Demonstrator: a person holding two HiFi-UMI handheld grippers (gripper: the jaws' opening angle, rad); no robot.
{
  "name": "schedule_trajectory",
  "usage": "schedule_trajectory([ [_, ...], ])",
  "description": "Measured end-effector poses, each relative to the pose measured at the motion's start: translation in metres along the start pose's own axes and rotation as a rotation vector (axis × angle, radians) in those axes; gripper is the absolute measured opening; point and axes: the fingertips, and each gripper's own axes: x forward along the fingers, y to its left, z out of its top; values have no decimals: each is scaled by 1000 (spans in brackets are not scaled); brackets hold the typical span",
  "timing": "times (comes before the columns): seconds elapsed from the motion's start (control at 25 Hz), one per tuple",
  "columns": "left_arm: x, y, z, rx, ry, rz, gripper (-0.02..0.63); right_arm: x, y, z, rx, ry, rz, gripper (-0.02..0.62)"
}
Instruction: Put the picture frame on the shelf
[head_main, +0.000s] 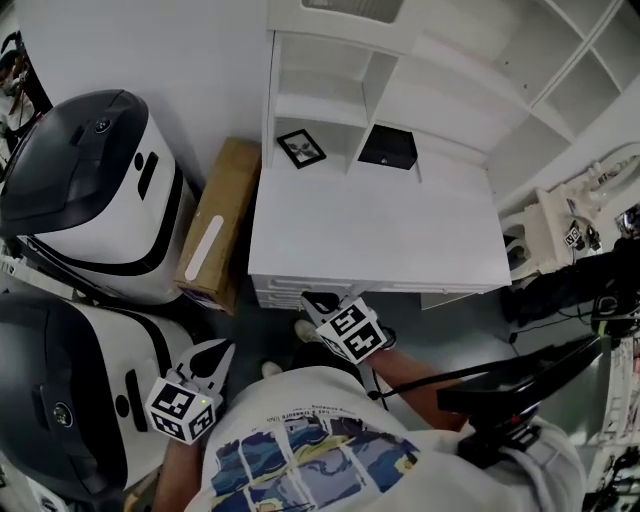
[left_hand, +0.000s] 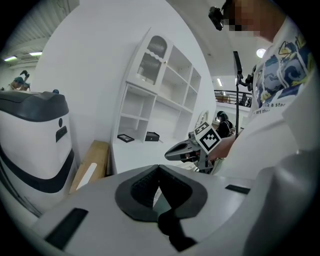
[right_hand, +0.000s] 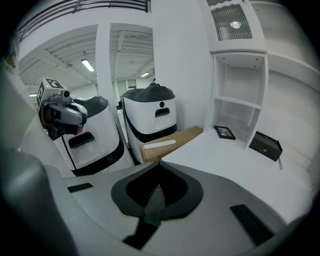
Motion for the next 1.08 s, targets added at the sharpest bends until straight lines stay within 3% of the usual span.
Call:
schedule_trajectory([
  [0.6,23,-9,10,32,29,-36,12,-9,-21,-11,13,3,-13,25],
  [1.08,69,-3,34,37,54,-48,12,-2,-67,-5,24,1,3,25],
])
